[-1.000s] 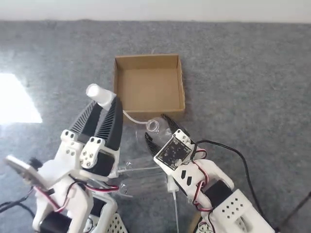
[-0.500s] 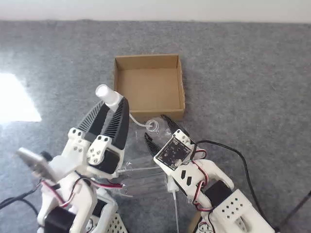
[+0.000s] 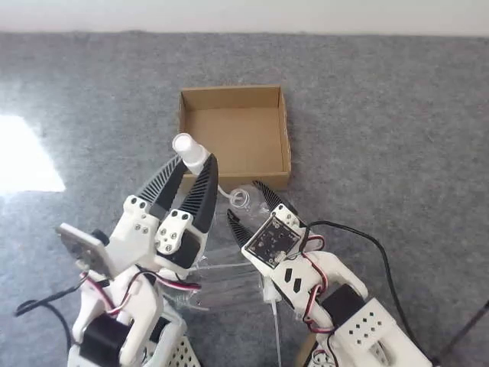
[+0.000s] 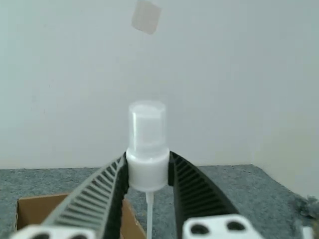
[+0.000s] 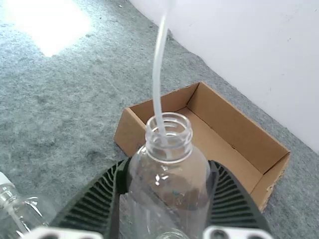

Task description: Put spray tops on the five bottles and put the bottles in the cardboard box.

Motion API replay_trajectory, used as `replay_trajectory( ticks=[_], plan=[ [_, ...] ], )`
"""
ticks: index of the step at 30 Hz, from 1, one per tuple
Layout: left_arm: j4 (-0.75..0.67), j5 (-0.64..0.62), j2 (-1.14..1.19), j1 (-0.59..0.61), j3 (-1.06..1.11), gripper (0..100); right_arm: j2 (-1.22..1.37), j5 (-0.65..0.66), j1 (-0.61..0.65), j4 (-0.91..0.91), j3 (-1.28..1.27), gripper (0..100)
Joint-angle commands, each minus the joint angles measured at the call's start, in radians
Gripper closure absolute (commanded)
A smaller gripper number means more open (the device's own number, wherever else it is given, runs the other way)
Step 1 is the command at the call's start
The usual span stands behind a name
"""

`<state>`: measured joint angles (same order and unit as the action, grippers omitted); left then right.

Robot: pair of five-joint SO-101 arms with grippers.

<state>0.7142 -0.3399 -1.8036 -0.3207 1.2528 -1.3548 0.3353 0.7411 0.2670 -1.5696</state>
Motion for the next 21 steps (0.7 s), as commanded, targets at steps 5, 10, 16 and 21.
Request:
replay_trajectory(
  ticks=[5, 10, 16, 21],
  plan=[
    [-0.028, -0.014, -0.015, 0.002, 0.016, 99, -0.019, 0.003, 0.007, -0.021, 0.009, 88.7],
    [-0.029, -0.014, -0.015, 0.002, 0.041, 99, -0.019, -0.064, 0.007, -0.021, 0.014, 88.7],
    [-0.026, 0.014, -0.015, 0.002, 0.067, 99, -0.019, -0.081, 0.007, -0.021, 0.014, 88.7],
    [-0.028, 0.028, -0.015, 0.0, 0.081, 99, -0.019, -0.083, 0.007, -0.021, 0.014, 88.7]
  ],
)
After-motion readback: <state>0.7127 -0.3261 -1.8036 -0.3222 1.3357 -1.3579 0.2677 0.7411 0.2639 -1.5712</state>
